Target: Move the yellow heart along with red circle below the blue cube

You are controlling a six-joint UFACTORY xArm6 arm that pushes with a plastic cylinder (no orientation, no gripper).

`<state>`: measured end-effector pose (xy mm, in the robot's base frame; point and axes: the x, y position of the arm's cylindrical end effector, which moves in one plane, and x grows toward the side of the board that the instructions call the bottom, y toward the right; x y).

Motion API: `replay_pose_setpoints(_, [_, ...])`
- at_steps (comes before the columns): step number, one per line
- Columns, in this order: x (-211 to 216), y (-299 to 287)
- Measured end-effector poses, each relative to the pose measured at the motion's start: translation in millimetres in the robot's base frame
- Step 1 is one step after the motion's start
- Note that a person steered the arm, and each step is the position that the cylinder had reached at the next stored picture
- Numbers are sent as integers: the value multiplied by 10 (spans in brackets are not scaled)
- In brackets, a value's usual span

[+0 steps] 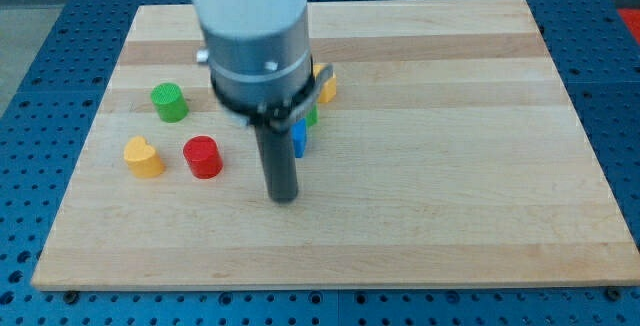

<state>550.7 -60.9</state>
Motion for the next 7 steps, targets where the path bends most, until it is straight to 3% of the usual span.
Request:
replay_pose_setpoints(1, [328, -601])
replay_pose_setpoints(2, [313, -1335])
replay_pose_setpoints(4, [-102, -1645])
replay_pose_setpoints(6, [-405, -2437])
replay_pose_setpoints(7, [-681, -2438])
